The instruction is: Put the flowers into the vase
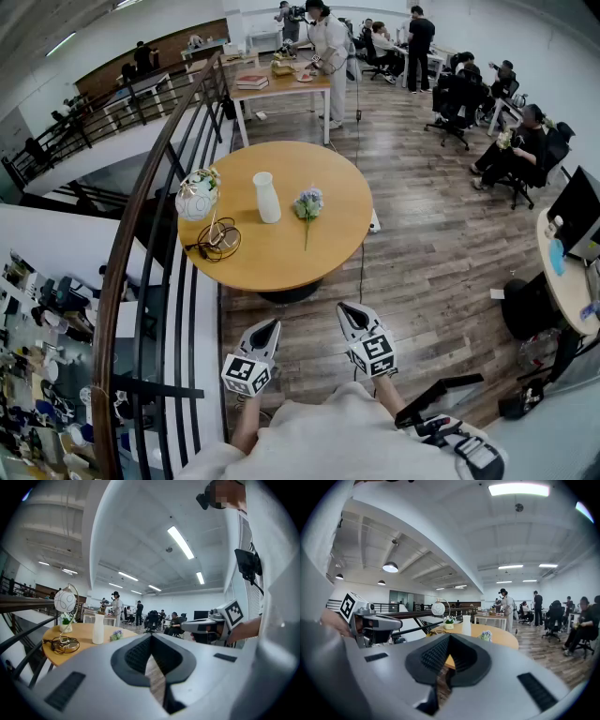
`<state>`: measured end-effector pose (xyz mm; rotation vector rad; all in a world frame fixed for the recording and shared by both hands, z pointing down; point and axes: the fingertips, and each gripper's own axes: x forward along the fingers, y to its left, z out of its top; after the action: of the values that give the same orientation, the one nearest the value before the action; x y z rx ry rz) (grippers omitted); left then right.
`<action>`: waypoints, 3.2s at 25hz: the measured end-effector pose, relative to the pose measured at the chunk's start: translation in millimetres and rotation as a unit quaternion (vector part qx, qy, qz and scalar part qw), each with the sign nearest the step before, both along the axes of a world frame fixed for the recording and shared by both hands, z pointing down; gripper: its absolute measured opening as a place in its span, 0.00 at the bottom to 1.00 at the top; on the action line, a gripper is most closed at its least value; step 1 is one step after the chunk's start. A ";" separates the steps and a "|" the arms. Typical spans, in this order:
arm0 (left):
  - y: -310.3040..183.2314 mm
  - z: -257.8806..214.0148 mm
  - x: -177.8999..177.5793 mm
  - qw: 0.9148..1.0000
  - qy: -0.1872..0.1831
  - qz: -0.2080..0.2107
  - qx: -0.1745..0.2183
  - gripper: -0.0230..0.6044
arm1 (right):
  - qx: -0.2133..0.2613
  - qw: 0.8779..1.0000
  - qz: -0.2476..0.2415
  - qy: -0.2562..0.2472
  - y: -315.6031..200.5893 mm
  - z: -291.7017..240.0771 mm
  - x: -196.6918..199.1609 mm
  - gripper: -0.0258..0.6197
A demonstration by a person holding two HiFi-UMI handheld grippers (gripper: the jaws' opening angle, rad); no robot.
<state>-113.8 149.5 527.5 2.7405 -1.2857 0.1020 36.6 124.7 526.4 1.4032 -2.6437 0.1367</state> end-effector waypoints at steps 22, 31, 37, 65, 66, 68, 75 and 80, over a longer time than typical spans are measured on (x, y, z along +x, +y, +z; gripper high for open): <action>1.5 4.2 38.2 1.000 -0.007 -0.008 -0.011 0.05 | -0.014 0.999 -0.036 -0.023 3.5 7.7 25.7 0.05; 1.2 7.8 78.6 1.000 -0.005 -0.009 -0.014 0.05 | -0.020 0.998 -0.060 -0.031 1.8 12.6 53.7 0.05; -4.5 18.7 82.8 1.000 -0.012 -0.009 -0.025 0.05 | -0.031 0.997 -0.062 -0.040 -4.1 24.6 55.2 0.05; -269.8 -18.2 11.9 0.999 0.003 0.036 -0.005 0.05 | -0.035 0.999 -0.030 -0.014 -259.6 -8.5 -32.3 0.05; -278.0 -20.1 7.7 0.999 0.002 0.037 -0.003 0.05 | -0.033 0.999 -0.029 -0.014 -268.8 -10.2 -36.7 0.05; -288.9 -23.1 1.0 0.999 0.002 0.039 0.003 0.05 | -0.030 0.999 -0.027 -0.012 -281.9 -12.2 -42.9 0.05; -304.2 -17.2 -21.3 0.999 0.006 0.031 -0.007 0.05 | -0.047 0.999 -0.022 -0.010 -294.9 -1.8 -55.1 0.05; -312.7 -14.7 -32.4 0.999 0.007 0.007 -0.031 0.05 | -0.061 0.998 -0.032 -0.013 -310.2 -6.8 -55.1 0.05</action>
<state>-146.2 -163.2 512.8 2.6939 -1.2394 0.1204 -18.6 -185.5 519.6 1.2871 -2.6487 0.3051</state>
